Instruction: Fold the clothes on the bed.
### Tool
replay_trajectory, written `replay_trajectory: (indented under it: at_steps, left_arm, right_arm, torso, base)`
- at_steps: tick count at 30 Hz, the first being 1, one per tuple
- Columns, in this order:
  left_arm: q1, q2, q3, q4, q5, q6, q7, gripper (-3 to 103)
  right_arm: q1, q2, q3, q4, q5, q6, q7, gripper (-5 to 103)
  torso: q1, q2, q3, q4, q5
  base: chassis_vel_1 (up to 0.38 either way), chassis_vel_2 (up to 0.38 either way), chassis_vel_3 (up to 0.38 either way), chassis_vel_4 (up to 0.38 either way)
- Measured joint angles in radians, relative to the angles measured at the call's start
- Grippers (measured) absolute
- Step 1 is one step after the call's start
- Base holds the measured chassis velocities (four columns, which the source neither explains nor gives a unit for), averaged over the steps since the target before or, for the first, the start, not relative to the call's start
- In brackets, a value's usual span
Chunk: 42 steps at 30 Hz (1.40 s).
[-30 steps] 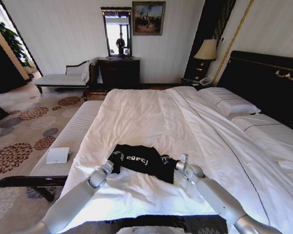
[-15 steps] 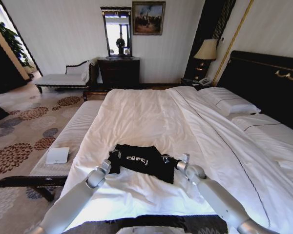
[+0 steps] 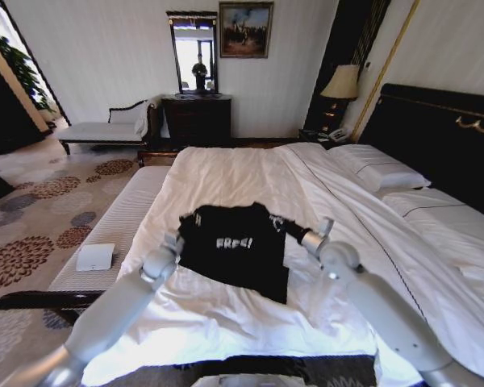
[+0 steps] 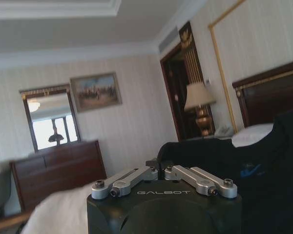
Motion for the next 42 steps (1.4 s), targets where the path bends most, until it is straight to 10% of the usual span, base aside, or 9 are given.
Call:
replay_trajectory:
  at_steps: [20, 34, 42]
  left_arm:
    - [-0.646, 0.077, 0.203, 0.047, -0.314, 0.11, -0.103, 1]
    - [-0.742, 0.219, 0.258, -0.124, -0.426, 0.136, -0.136, 1]
    - [-0.465, 0.403, 0.036, -0.398, -0.473, 0.146, -0.165, 1]
  right_arm:
    - [0.568, -0.182, -0.121, -0.071, 0.292, -0.032, 0.128, 0]
    - [0.5, -0.243, -0.011, 0.014, 0.348, -0.032, 0.135, 0]
    - [0.258, -0.354, 0.229, 0.292, 0.461, -0.046, 0.17, 0]
  torso:
    - [0.0, 0.0, 0.0, 0.0003, -0.0005]
    - [0.0, 0.0, 0.0, 0.0, 0.0004]
    - [0.0, 0.0, 0.0, 0.0004, -0.0009]
  base:
    - [0.0, 0.0, 0.0, 0.0]
    - [0.0, 0.0, 0.0, 0.0]
    - [0.0, 0.0, 0.0, 0.0]
